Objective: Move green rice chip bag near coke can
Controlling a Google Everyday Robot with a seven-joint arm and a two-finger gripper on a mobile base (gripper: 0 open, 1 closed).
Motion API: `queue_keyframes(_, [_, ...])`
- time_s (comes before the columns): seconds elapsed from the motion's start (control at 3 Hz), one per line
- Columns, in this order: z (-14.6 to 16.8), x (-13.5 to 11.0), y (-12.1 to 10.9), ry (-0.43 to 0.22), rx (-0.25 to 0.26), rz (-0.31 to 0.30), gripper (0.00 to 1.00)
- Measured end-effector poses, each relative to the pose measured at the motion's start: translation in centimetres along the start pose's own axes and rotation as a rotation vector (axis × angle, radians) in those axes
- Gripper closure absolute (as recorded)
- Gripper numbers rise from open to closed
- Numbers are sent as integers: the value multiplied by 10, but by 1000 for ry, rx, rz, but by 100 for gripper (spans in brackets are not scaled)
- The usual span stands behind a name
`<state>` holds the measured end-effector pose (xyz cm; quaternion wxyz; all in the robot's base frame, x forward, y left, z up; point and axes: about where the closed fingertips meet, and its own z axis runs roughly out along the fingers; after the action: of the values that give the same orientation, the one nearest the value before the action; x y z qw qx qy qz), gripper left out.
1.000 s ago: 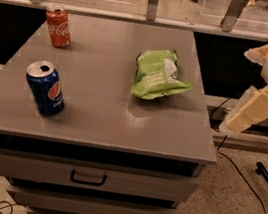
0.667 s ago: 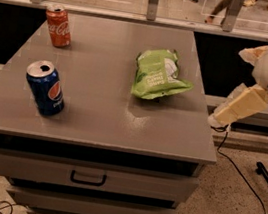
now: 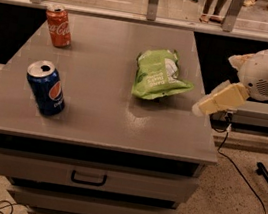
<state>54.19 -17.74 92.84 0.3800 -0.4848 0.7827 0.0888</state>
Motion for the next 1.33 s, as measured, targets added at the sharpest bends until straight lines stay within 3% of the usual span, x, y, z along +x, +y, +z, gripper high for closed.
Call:
queue_keyframes(0.33, [31,-7,-1,-44,-63,33,0])
queue_keyframes(1.0, [36,-6,-5,-46,-38,47,0])
queue_keyframes(1.33, [52,-9,-10,-72,-50,44,0])
